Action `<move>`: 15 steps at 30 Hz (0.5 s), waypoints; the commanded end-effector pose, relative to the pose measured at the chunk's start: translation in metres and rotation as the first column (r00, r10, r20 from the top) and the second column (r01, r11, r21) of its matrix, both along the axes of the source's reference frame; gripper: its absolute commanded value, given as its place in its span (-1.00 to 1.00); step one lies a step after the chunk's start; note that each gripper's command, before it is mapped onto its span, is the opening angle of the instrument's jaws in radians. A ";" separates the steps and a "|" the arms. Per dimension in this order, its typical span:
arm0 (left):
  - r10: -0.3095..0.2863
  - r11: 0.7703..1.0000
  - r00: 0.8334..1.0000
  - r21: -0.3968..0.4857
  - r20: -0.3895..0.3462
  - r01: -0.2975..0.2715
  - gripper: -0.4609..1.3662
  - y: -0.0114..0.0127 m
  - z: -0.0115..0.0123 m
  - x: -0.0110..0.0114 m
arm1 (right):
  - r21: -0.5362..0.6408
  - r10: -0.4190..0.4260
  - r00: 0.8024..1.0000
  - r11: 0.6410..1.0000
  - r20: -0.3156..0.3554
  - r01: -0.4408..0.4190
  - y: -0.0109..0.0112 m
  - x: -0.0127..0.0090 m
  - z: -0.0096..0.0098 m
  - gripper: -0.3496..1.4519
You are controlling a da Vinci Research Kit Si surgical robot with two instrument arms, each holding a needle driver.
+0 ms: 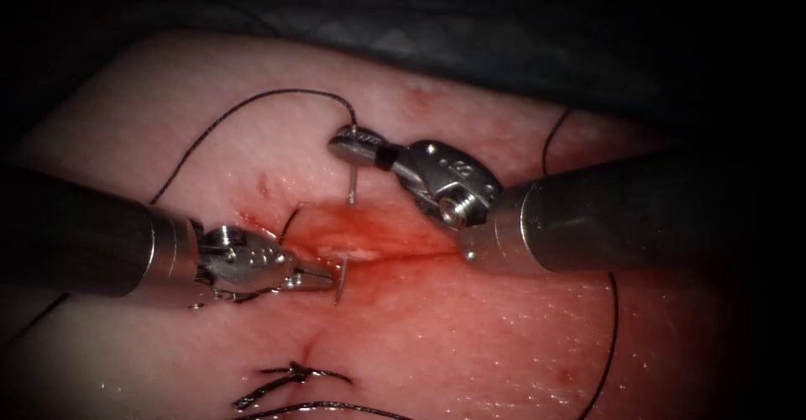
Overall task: Wound Closure
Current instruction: Use the left gripper to throw the needle through the top of the cut
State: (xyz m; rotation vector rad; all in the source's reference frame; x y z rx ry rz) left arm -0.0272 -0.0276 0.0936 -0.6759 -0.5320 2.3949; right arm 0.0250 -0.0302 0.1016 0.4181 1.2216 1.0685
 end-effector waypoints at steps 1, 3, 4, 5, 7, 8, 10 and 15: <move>0.002 1.000 1.000 0.005 0.004 -0.002 -0.72 0.0000 0.0000 0.0000 | 0.061 0.028 0.999 0.998 -0.025 -0.026 -0.0001 0.0003 -0.0003 -1.00; 0.003 1.000 1.000 0.005 0.004 -0.003 -0.71 0.0000 0.0000 0.0000 | 0.170 0.063 0.997 0.984 -0.047 -0.054 -0.0005 0.0004 -0.0003 -1.00; 0.003 1.000 1.000 0.005 0.004 -0.003 -0.71 0.0000 0.0000 0.0000 | 0.227 0.077 0.996 0.972 -0.052 -0.063 -0.0008 0.0004 -0.0004 -1.00; 0.003 1.000 1.000 0.005 0.004 -0.003 -0.71 0.0000 0.0000 0.0001 | 0.284 0.091 0.995 0.956 -0.052 -0.072 -0.0011 0.0004 -0.0004 -1.00; 0.003 1.000 1.000 0.005 0.005 -0.003 -0.70 0.0000 0.0000 0.0001 | 0.384 0.102 0.994 0.920 -0.038 -0.080 -0.0021 0.0006 -0.0007 -1.00; 0.003 1.000 1.000 0.005 0.005 -0.003 -0.71 0.0000 0.0000 0.0000 | 0.409 0.098 0.995 0.909 -0.036 -0.074 -0.0026 0.0006 -0.0008 -1.00; 0.003 1.000 1.000 0.005 0.005 -0.003 -0.70 0.0001 0.0000 0.0000 | 0.468 0.096 0.995 0.881 -0.027 -0.072 -0.0036 0.0007 -0.0012 -1.00; 0.003 1.000 1.000 0.005 0.004 -0.003 -0.71 0.0001 0.0000 0.0000 | 0.569 0.064 0.998 0.819 0.024 -0.066 -0.0059 0.0008 -0.0022 -1.00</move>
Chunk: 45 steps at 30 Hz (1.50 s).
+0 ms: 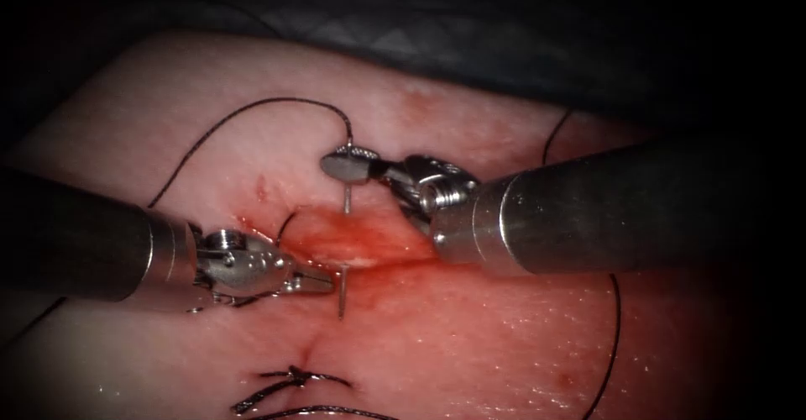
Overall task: Wound Closure
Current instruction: Use the left gripper to throw the needle through the top of the cut, then use the left gripper to pull the needle through the tissue
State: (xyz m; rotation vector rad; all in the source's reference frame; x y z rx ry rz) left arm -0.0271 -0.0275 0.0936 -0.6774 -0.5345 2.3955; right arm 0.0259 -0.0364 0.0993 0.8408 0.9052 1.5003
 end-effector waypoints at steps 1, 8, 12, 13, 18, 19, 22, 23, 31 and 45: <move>0.001 1.000 1.000 0.004 0.003 -0.001 -0.71 0.0000 0.0000 0.0000 | 0.017 -0.014 1.000 1.000 0.003 0.014 -0.0002 0.0000 -0.0001 -1.00; 0.001 1.000 1.000 0.005 0.003 -0.001 -0.70 0.0000 -0.0001 0.0000 | 0.125 -0.038 0.999 0.991 -0.014 0.040 -0.0024 0.0006 -0.0002 -1.00; 0.004 1.000 1.000 0.003 0.008 -0.004 -0.72 0.0002 -0.0003 0.0000 | 0.097 0.008 0.996 0.995 -0.083 0.000 -0.0021 0.0003 0.0003 -1.00; 0.007 1.000 1.000 0.000 0.013 -0.007 -0.72 0.0002 -0.0005 0.0000 | 0.084 0.032 0.995 0.996 -0.098 -0.024 -0.0017 0.0002 0.0005 -1.00; 0.058 0.998 0.997 -0.038 0.041 -0.057 -0.64 0.0007 -0.0014 0.0001 | -0.123 0.037 0.996 0.991 -0.082 -0.047 0.0008 -0.0014 0.0018 0.11; 0.069 0.997 0.996 -0.050 0.050 -0.067 -0.66 0.0008 -0.0015 0.0001 | -0.150 0.025 0.997 0.988 -0.079 -0.037 0.0014 -0.0019 0.0020 0.19; 0.113 0.989 0.989 -0.104 0.094 -0.104 -0.66 0.0010 -0.0021 0.0001 | -0.278 -0.007 1.000 0.961 -0.027 0.000 0.0032 -0.0043 0.0029 0.47; 0.116 0.988 0.988 -0.108 0.097 -0.106 -0.66 0.0010 -0.0022 0.0000 | -0.285 -0.006 1.000 0.959 -0.025 -0.001 0.0033 -0.0045 0.0029 0.47; 0.209 0.962 0.965 -0.213 0.161 -0.173 -0.71 0.0009 -0.0032 -0.0006 | -0.367 0.008 1.000 0.930 0.002 -0.007 0.0043 -0.0092 0.0035 0.49; 0.262 0.940 0.932 -0.283 0.250 -0.189 0.24 -0.0001 -0.0055 -0.0028 | -0.393 0.002 1.000 0.919 0.004 -0.001 0.0026 -0.0101 0.0047 0.40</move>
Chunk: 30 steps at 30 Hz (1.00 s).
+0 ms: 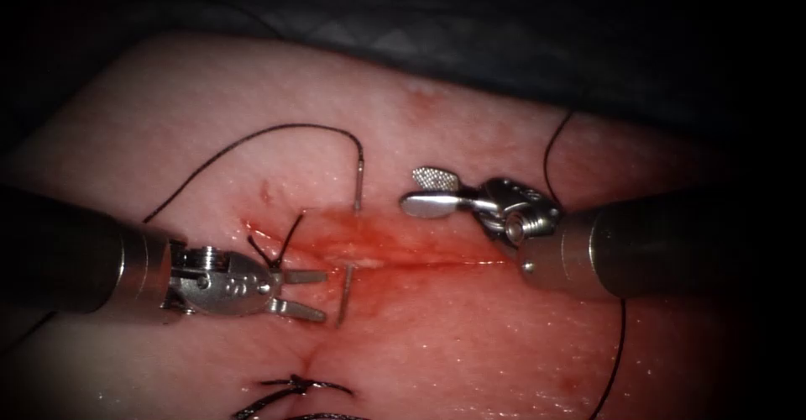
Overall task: Wound Closure
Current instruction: Use the left gripper to pull the needle through the tissue
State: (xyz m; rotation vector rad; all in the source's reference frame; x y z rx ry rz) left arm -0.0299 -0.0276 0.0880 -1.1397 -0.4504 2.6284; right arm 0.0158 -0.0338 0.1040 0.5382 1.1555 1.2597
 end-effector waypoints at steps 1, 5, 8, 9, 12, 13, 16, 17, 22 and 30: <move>-0.004 1.000 1.000 -0.011 0.010 0.004 0.26 0.0000 0.0001 -0.0002 | 0.000 -0.001 1.000 1.000 -0.001 0.001 0.0000 0.0000 0.0000 0.40; -0.001 0.999 1.000 -0.033 0.031 0.002 0.39 0.0000 -0.0001 -0.0008 | -0.005 -0.006 1.000 1.000 -0.006 0.006 -0.0001 0.0000 0.0000 0.38; 0.002 0.999 0.999 -0.044 0.041 0.000 0.43 0.0000 -0.0001 -0.0012 | -0.007 -0.005 1.000 1.000 -0.008 0.005 -0.0002 0.0000 0.0000 0.36; -0.001 0.999 0.999 -0.044 0.042 0.003 0.44 0.0001 -0.0001 -0.0014 | -0.007 -0.005 1.000 1.000 -0.008 0.005 -0.0002 0.0000 0.0000 0.35; -0.005 0.999 0.999 -0.050 0.053 0.007 0.52 0.0003 0.0000 -0.0021 | -0.008 -0.004 1.000 1.000 -0.008 0.004 -0.0003 0.0001 0.0000 0.34; -0.008 0.999 0.998 -0.050 0.062 0.011 0.53 0.0004 0.0000 -0.0023 | -0.008 -0.004 1.000 1.000 -0.008 0.004 -0.0004 0.0001 0.0001 0.34; -0.021 0.998 0.996 -0.051 0.086 0.026 0.52 0.0007 -0.0001 -0.0030 | -0.010 -0.006 1.000 1.000 -0.009 0.006 -0.0006 0.0001 0.0002 0.32; -0.029 0.998 0.994 -0.052 0.102 0.035 0.50 0.0008 -0.0001 -0.0033 | -0.011 -0.006 1.000 1.000 -0.009 0.006 -0.0007 0.0002 0.0003 0.32; -0.047 0.997 0.990 -0.060 0.131 0.055 0.50 0.0009 0.0000 -0.0045 | -0.012 -0.007 1.000 1.000 -0.011 0.007 -0.0009 0.0003 0.0004 0.29; -0.055 0.996 0.986 -0.067 0.154 0.066 0.40 0.0008 0.0001 -0.0055 | -0.013 -0.007 1.000 1.000 -0.011 0.007 -0.0010 0.0003 0.0004 0.23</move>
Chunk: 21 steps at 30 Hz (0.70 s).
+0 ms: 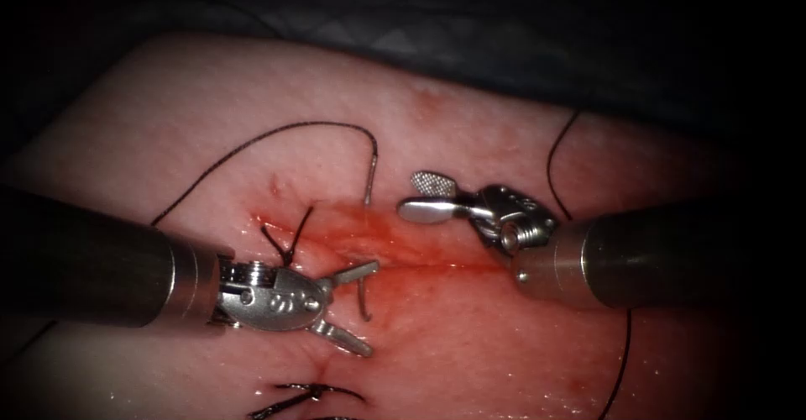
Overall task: Wound Closure
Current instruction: Use the left gripper to pull the needle through the tissue
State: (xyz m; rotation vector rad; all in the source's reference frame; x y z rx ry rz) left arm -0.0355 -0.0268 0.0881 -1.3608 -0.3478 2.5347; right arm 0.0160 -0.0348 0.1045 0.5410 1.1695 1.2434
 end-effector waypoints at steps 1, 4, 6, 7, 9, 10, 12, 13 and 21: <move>-0.002 1.000 1.000 -0.002 0.003 0.002 0.37 0.0002 0.0001 0.0000 | 0.000 0.001 1.000 1.000 0.001 -0.001 0.0000 0.0000 0.0000 0.22; 0.007 1.000 1.000 -0.005 0.007 -0.006 0.20 0.0005 0.0004 0.0001 | -0.001 0.001 1.000 1.000 0.001 -0.001 -0.0001 0.0000 0.0000 0.20; -0.003 1.000 1.000 0.013 0.005 0.003 -0.10 0.0008 0.0008 0.0004 | -0.001 0.001 1.000 1.000 0.001 -0.001 -0.0002 0.0000 0.0000 0.18; -0.007 1.000 1.000 0.023 0.005 0.007 -0.30 0.0010 0.0009 0.0006 | -0.001 0.001 1.000 1.000 0.001 -0.001 -0.0002 0.0000 0.0000 0.18; -0.021 0.998 1.000 0.053 0.002 0.021 -0.70 0.0014 0.0014 0.0009 | -0.001 0.001 1.000 1.000 0.001 -0.001 -0.0002 0.0000 0.0000 0.16; -0.042 0.995 0.999 0.085 -0.005 0.042 -0.88 0.0019 0.0018 0.0012 | -0.002 0.002 1.000 1.000 -0.001 -0.002 -0.0002 0.0000 0.0000 0.15; -0.060 0.993 0.998 0.105 -0.013 0.061 -0.88 0.0022 0.0021 0.0014 | -0.002 0.002 1.000 1.000 -0.001 -0.002 -0.0002 0.0000 0.0000 0.14; -0.083 0.990 0.996 0.115 -0.025 0.085 -0.88 0.0024 0.0022 0.0015 | -0.003 0.004 1.000 1.000 -0.003 -0.004 -0.0002 0.0000 0.0000 0.14; -0.099 0.966 0.995 0.236 -0.023 0.101 -0.88 0.0021 0.0021 0.0022 | -0.003 0.004 1.000 1.000 -0.003 -0.004 -0.0002 0.0000 -0.0001 0.07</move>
